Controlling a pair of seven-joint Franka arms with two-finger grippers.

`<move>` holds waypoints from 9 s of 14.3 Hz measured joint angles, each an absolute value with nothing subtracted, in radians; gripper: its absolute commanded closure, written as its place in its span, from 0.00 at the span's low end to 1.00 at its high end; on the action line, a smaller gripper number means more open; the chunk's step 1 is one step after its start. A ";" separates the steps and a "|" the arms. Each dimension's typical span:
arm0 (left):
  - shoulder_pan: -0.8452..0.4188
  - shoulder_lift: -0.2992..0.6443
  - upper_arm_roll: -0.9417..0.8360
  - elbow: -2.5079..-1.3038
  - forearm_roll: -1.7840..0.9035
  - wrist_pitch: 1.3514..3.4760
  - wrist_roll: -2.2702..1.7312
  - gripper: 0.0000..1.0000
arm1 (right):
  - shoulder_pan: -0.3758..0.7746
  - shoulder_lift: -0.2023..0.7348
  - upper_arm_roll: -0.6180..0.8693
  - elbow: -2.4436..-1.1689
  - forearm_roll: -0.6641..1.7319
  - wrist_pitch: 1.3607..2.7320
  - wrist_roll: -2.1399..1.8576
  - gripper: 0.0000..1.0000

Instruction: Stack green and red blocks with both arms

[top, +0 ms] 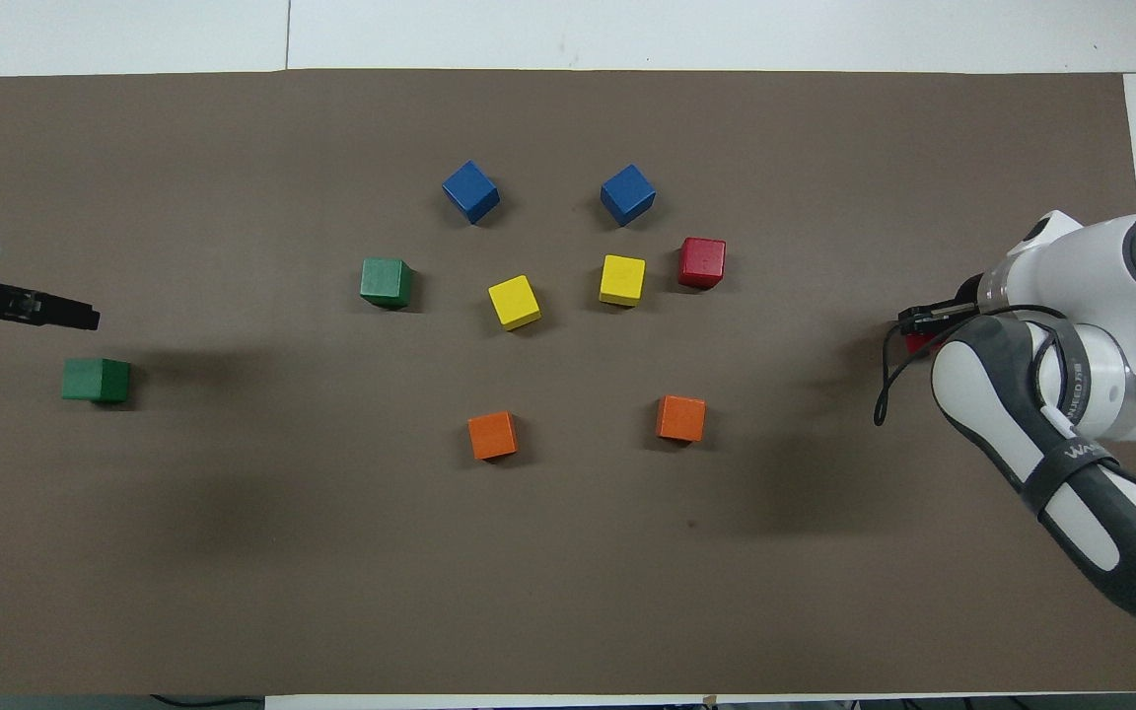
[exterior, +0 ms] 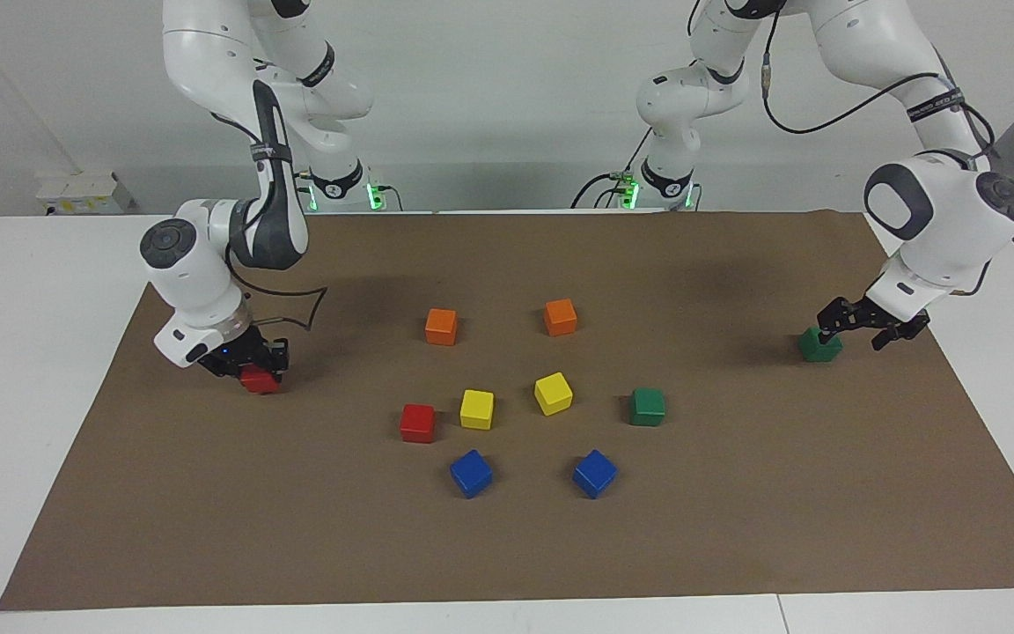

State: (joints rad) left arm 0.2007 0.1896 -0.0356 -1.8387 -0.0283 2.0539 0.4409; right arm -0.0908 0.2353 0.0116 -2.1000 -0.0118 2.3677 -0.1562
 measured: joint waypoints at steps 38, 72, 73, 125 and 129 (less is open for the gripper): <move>-0.295 0.469 -0.038 -1.771 -0.023 2.335 -0.078 1.00 | 0.281 0.480 0.023 -1.445 -0.023 1.981 0.458 0.05; 0.271 0.103 -0.015 -2.138 -0.020 2.306 0.368 1.00 | 0.277 0.499 0.019 -1.599 -0.021 2.142 0.526 1.00; 0.271 0.103 -0.016 -2.140 -0.020 2.313 0.362 1.00 | 0.271 0.467 0.019 -1.579 -0.020 2.083 0.504 1.00; 0.077 -0.070 -0.044 -1.550 -0.009 1.474 0.033 0.00 | -0.098 0.140 0.019 -2.145 -0.021 2.376 -0.141 1.00; 0.070 -0.070 -0.039 -1.550 -0.009 1.474 0.033 0.00 | -0.098 0.140 0.019 -2.145 -0.021 2.377 -0.141 0.80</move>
State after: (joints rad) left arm 0.0698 -0.0700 -0.0385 -1.5497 -0.0087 1.4741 0.0332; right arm -0.0979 0.1404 0.0194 -2.1452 -0.0208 2.3767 -0.1408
